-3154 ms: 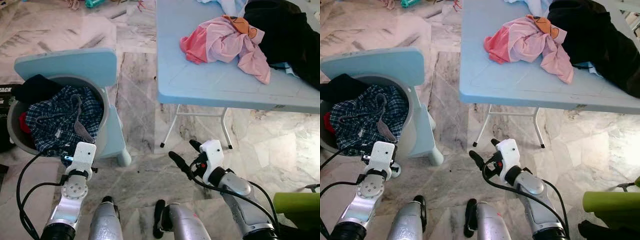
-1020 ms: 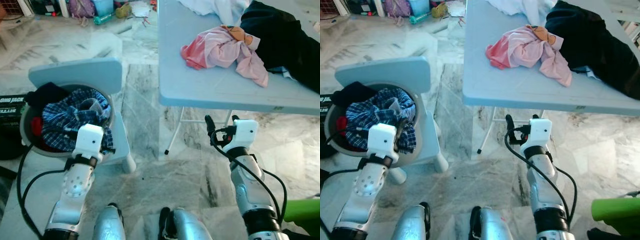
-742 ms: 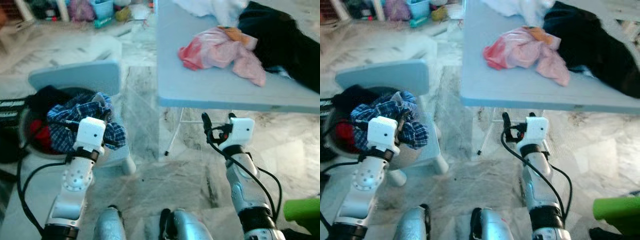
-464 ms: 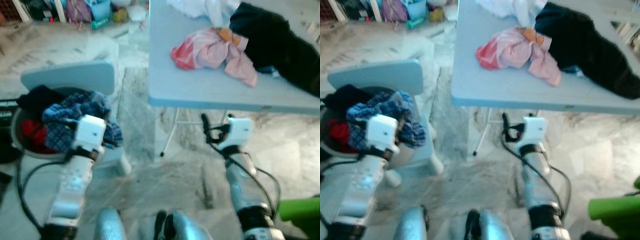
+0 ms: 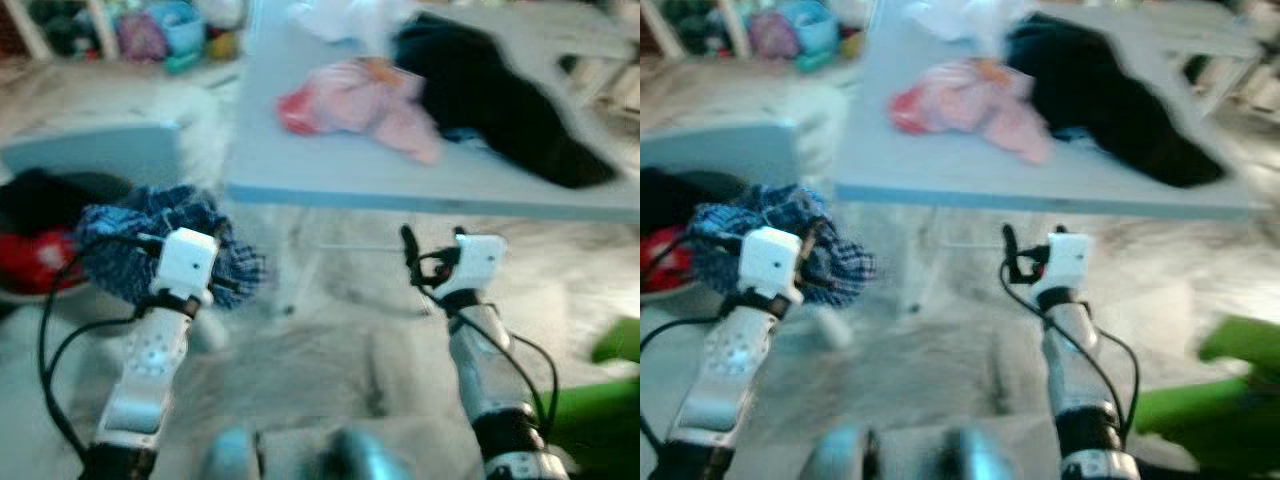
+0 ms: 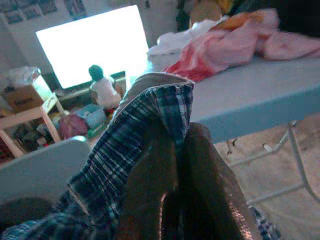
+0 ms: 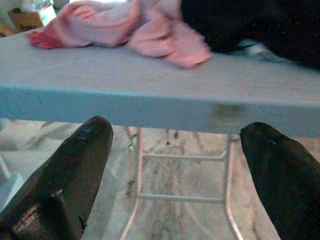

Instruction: Hang hanger

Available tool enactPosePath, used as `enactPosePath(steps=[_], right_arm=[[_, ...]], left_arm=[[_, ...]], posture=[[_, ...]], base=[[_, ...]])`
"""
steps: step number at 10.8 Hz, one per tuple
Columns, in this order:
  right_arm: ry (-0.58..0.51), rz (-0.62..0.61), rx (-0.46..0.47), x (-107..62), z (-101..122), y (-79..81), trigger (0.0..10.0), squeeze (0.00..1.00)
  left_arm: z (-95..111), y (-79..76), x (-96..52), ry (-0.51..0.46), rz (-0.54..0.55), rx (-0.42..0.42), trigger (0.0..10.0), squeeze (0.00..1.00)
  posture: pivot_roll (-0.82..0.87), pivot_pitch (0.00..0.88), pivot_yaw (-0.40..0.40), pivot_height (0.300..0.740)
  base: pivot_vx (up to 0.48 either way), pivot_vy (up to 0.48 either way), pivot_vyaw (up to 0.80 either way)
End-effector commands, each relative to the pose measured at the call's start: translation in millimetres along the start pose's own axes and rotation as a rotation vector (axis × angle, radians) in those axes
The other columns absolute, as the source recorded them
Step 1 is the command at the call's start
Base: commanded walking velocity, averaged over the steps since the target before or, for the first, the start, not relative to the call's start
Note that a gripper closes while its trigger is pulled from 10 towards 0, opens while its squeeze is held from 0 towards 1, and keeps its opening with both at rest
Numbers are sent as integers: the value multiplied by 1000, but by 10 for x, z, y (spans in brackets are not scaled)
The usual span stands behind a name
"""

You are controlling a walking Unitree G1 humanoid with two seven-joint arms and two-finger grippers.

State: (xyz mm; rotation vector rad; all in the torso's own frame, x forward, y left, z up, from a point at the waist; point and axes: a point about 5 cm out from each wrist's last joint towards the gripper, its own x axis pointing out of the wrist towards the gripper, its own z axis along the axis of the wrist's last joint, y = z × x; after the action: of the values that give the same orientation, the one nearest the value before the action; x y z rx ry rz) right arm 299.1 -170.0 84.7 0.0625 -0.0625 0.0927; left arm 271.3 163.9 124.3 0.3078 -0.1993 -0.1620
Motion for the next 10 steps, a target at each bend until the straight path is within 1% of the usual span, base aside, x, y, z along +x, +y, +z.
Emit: enactPosePath(steps=[1,2,3,4,6,7,10], right_arm=[[12,-17,-4,-20,-25,-58,10000,0],[12,-12,-5,-14,-24,-51,10000,0],[14,-9,-7,-3,-22,-57,10000,0],[12,-13,-10,9,-13,-63,10000,0],[7,-8,-10,23,1,-48,10000,0],[10,-3,-10,17,-10,-40,10000,0],[17,8,-5,25,-16,-33,10000,0]], left_arm=[[18,-50,5,-7,-16,-1,10000,0],[8,-53,3,-2,-1,1,10000,0],[-65,-51,4,39,53,38,10000,0],[-105,-66,2,71,46,16,10000,0],[-120,-42,22,80,52,-29,10000,0],[-142,-16,29,93,59,-55,10000,0],[-181,34,40,112,73,-82,10000,0]], posture=[[79,120,-59,740],[79,119,-62,740],[80,120,-66,740],[79,121,-67,740],[77,124,-70,740],[75,126,-73,740],[71,133,-76,740]], base=[[0,-480,0],[0,0,0],[0,0,0],[0,0,0],[0,0,0],[0,341,0],[0,480,0]])
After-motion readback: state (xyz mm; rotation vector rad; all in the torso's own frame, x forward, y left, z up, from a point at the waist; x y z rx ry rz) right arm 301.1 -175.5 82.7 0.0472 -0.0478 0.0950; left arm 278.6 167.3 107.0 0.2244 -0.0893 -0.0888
